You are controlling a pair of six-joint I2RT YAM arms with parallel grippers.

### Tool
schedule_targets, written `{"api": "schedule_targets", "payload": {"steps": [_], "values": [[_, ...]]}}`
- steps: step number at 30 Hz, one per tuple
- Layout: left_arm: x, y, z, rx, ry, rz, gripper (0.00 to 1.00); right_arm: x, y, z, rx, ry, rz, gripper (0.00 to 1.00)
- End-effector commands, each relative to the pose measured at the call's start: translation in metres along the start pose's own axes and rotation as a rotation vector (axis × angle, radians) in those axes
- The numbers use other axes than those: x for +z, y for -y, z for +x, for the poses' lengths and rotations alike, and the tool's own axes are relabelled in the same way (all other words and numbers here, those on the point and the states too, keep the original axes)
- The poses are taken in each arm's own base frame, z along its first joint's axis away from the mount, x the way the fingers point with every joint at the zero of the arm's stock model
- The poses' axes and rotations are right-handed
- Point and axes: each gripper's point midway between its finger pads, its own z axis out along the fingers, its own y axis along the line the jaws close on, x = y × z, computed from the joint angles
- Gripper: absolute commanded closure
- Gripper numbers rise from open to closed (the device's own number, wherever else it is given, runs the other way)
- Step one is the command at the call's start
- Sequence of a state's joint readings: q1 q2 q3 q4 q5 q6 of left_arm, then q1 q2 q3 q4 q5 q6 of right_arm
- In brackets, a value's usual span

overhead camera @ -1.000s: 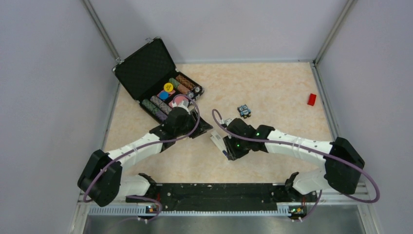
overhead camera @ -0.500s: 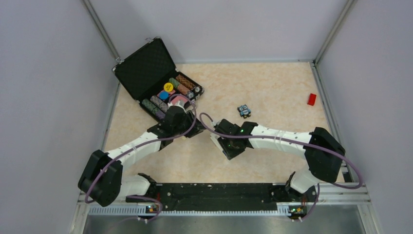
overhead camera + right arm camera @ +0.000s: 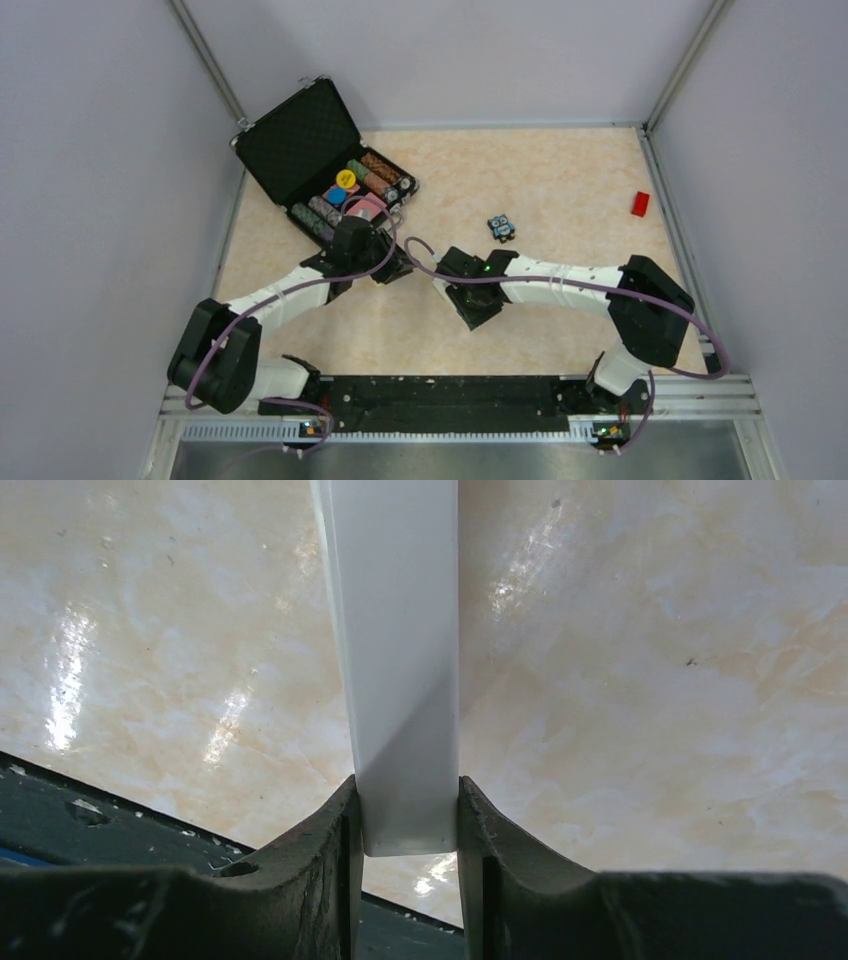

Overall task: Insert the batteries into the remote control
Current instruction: Load the battery cover into the remote control.

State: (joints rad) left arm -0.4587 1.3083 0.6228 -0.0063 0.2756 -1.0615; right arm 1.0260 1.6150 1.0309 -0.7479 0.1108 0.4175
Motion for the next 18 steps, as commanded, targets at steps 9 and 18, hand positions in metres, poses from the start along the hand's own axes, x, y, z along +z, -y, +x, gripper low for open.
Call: {"api": "schedule_targets", "payload": {"steps": [9,18], "values": [[0.011,0.019,0.008,-0.007,-0.085,0.103,0.65,-0.005,-0.011,-0.013,-0.035,0.029,-0.019,0.84],[0.018,0.027,0.013,-0.031,-0.135,0.14,0.65,-0.004,-0.008,-0.004,-0.006,-0.001,0.001,0.83]]}}
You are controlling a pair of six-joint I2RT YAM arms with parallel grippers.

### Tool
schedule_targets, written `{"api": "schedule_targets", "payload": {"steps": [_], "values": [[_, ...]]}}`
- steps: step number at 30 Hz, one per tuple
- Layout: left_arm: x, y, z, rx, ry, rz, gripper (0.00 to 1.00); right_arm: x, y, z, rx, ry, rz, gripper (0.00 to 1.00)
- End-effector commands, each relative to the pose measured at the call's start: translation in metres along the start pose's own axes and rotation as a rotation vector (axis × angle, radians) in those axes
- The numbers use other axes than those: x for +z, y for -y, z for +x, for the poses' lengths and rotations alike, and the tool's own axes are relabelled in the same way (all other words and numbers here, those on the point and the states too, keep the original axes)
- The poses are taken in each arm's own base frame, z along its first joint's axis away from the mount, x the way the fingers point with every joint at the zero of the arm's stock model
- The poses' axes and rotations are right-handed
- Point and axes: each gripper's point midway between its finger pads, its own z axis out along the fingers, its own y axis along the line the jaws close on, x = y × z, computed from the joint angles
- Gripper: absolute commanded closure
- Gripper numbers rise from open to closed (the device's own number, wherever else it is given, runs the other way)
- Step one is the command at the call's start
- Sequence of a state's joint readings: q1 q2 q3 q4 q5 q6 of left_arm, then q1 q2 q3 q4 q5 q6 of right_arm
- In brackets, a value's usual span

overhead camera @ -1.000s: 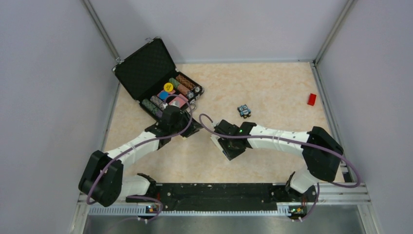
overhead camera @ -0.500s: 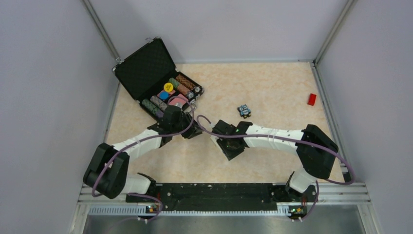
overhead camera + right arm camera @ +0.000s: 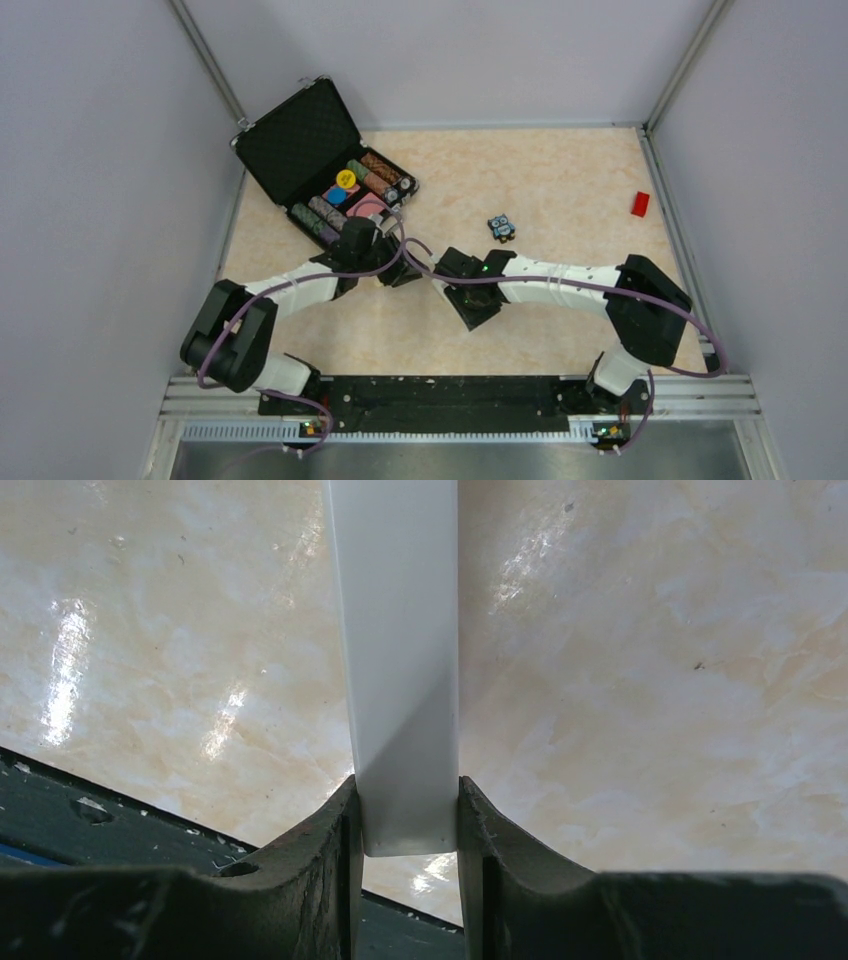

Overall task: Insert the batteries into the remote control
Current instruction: Load the battery cover into the remote control.

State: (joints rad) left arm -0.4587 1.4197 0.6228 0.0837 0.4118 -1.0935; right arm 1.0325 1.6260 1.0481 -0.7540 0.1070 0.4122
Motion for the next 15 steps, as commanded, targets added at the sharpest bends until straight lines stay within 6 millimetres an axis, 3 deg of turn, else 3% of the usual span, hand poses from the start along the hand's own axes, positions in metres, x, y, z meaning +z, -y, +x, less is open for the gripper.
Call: {"api": "schedule_targets", "payload": {"steps": [1,15], "values": [[0.003,0.026,-0.005,0.01,-0.014,0.097,0.65,-0.004,-0.004,-0.002,0.007,0.002,0.006,0.83],[0.014,0.042,-0.007,-0.027,-0.058,0.149,0.65,0.001,-0.008,0.007,0.01,-0.032,-0.002,0.81]]}}
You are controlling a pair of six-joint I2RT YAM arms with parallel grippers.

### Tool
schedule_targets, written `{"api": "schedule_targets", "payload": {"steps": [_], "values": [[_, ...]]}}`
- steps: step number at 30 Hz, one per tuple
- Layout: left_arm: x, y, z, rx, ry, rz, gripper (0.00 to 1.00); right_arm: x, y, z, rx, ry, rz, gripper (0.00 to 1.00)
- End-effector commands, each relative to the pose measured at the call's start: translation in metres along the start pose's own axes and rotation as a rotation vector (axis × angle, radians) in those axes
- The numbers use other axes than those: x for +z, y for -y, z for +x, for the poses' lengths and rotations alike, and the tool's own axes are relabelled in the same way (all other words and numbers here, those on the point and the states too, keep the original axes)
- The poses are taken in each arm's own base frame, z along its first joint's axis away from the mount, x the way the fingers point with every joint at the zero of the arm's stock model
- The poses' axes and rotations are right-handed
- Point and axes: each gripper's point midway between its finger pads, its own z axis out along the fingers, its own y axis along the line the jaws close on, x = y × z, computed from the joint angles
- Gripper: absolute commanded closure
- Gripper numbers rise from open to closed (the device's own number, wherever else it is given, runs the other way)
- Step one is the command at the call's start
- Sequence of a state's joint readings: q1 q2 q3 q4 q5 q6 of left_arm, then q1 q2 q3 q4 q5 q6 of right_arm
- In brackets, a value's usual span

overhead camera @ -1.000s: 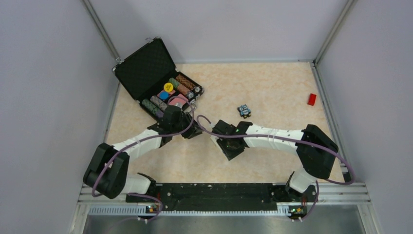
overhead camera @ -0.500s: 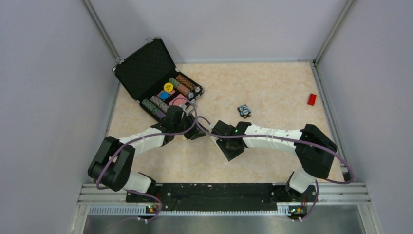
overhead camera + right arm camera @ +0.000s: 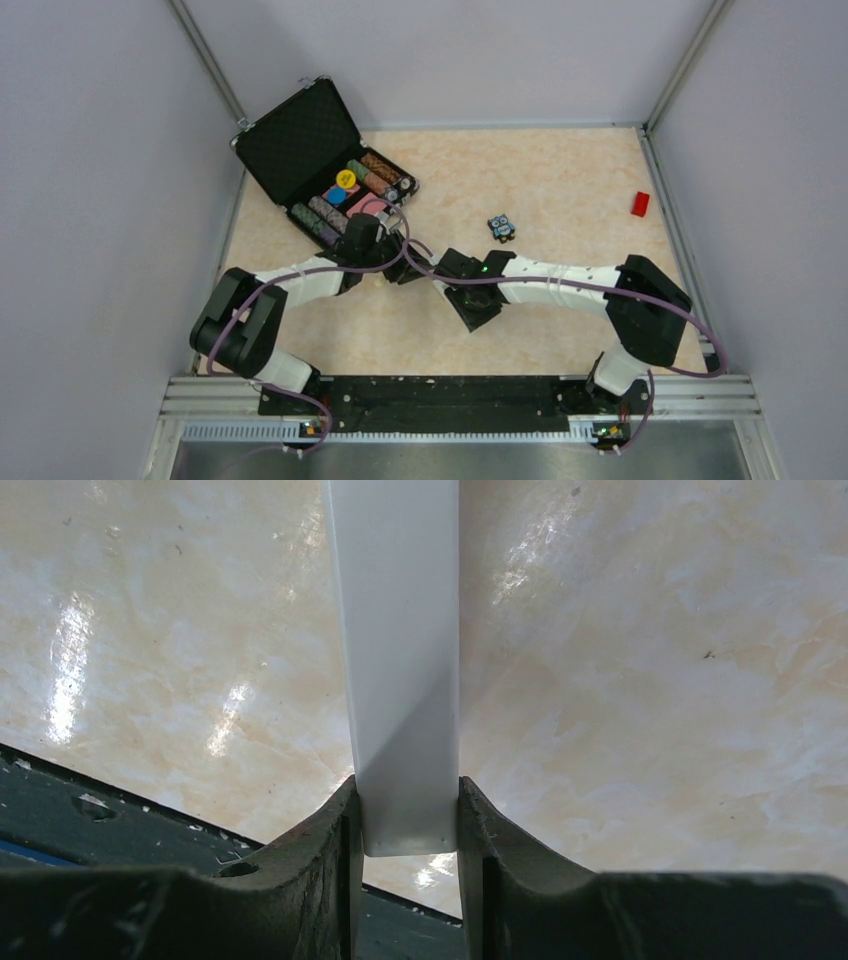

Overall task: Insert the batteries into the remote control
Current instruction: Load the battery cover into the remote control.

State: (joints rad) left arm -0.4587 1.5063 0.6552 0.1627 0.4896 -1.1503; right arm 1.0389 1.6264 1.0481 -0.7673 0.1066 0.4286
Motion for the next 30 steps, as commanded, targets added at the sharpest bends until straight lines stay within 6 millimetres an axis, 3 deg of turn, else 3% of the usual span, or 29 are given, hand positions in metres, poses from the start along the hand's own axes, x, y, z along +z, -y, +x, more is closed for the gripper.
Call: {"api": "schedule_targets", "payload": {"steps": [1,16,30], "values": [[0.004,0.031,-0.007,0.017,-0.007,0.1,0.65,0.003,-0.007,0.005,0.001,-0.025,-0.004,0.81],[0.029,0.032,0.009,-0.031,-0.11,0.118,0.67,0.011,-0.006,0.005,0.014,-0.031,0.015,0.76],[0.034,0.008,0.021,0.014,-0.139,0.016,0.67,0.015,-0.006,0.006,0.016,-0.035,0.014,0.73]]}}
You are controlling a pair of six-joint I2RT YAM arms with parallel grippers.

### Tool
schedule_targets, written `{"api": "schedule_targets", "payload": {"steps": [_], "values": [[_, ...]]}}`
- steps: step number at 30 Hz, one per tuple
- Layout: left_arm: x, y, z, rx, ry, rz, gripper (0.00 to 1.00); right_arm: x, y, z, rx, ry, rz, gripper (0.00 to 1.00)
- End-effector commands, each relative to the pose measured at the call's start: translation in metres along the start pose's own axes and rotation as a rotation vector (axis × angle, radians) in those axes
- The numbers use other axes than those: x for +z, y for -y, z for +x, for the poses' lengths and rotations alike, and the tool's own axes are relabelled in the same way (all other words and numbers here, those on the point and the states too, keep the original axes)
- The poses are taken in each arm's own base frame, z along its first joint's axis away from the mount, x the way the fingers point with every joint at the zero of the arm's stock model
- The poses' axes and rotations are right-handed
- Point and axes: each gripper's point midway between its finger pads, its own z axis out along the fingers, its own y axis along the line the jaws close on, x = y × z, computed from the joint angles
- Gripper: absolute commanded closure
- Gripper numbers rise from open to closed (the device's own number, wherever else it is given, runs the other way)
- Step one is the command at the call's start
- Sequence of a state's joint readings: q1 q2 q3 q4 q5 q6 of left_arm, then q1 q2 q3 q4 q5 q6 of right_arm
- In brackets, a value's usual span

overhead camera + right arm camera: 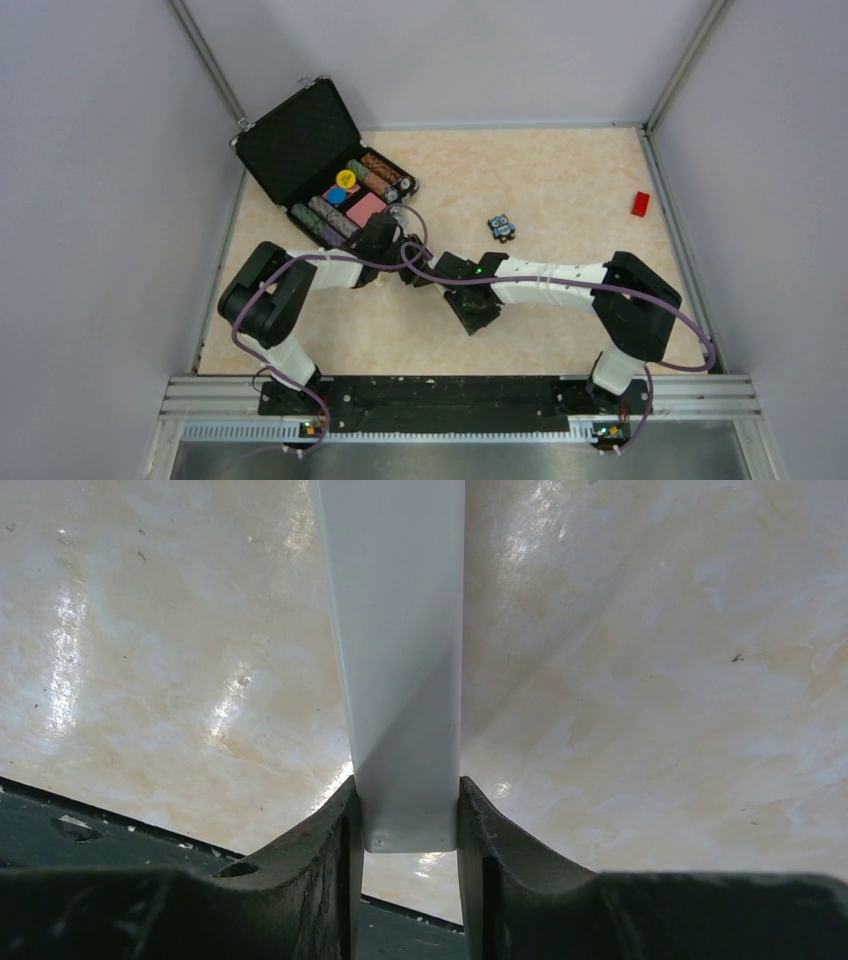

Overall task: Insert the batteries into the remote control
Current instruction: Load the battery cover into the remote control.

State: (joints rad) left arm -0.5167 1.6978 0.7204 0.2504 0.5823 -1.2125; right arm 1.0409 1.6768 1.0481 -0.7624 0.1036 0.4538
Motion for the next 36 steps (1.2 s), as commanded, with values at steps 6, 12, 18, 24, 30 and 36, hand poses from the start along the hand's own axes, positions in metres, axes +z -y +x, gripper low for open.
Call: {"api": "schedule_targets", "payload": {"steps": [6,12,18,24,30,36], "values": [[0.003,-0.005,0.004,0.053,-0.017,-0.035,0.67,0.003,-0.006,0.0,0.001,0.007,-0.005,0.73],[0.006,-0.017,0.002,0.07,-0.021,-0.116,0.68,0.002,-0.008,-0.002,0.003,0.013,-0.011,0.7],[0.006,-0.029,0.006,0.078,-0.034,-0.153,0.68,0.0,-0.008,-0.004,0.004,0.021,-0.013,0.62],[0.006,-0.039,0.009,0.078,-0.045,-0.173,0.68,-0.003,-0.007,-0.007,0.009,0.039,-0.009,0.43],[0.007,-0.04,0.01,0.081,-0.046,-0.174,0.69,-0.017,-0.009,-0.016,0.037,0.091,-0.026,0.35],[0.006,-0.039,0.009,0.085,-0.046,-0.17,0.69,-0.034,-0.005,-0.021,0.165,0.15,-0.043,0.39]]}}
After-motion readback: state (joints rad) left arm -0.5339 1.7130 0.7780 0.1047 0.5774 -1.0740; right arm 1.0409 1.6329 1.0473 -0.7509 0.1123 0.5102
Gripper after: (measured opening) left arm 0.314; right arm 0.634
